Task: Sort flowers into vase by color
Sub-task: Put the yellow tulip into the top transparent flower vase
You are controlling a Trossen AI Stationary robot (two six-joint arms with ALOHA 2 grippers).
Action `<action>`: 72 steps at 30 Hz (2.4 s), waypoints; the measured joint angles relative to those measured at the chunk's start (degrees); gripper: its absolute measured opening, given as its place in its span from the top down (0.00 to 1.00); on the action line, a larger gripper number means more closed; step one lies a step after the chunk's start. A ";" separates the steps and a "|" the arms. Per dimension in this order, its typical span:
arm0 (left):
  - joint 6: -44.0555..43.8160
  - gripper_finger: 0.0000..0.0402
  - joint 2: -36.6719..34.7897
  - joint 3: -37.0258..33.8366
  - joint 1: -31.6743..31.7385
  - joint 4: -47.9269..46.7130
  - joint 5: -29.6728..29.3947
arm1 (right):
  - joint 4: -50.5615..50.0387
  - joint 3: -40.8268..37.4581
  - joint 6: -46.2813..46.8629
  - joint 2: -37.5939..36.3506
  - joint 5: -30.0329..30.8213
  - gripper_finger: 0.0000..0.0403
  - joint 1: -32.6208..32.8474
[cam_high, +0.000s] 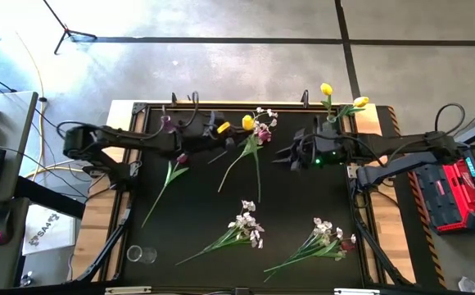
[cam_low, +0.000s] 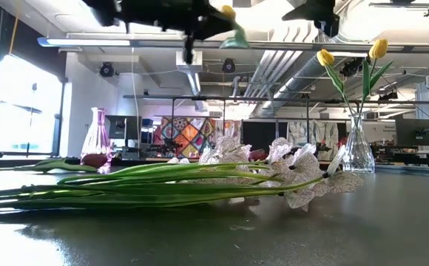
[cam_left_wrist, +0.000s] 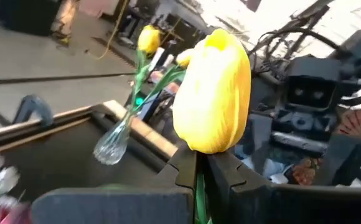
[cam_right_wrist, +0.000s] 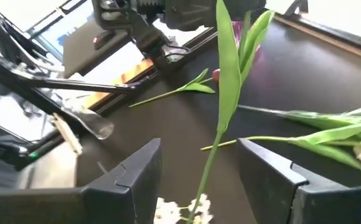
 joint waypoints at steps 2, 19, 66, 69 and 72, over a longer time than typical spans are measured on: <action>1.56 1.00 2.25 3.15 -0.23 0.23 1.50 | 0.16 -0.03 -1.70 0.00 0.19 0.52 -0.02; 6.96 1.00 10.49 17.99 -1.03 -2.72 6.12 | -4.81 -0.03 1.64 0.00 5.54 0.58 -0.16; 3.74 0.64 9.78 17.93 2.47 -9.83 11.78 | -28.51 -0.01 7.24 -19.72 37.07 1.00 -0.13; 3.57 0.64 9.80 17.93 2.47 -11.24 11.76 | -29.44 -0.01 4.84 -20.06 46.72 1.00 -0.13; 3.57 0.64 9.80 17.93 2.47 -10.91 11.76 | -29.74 -0.01 1.68 -19.25 56.55 1.00 -0.22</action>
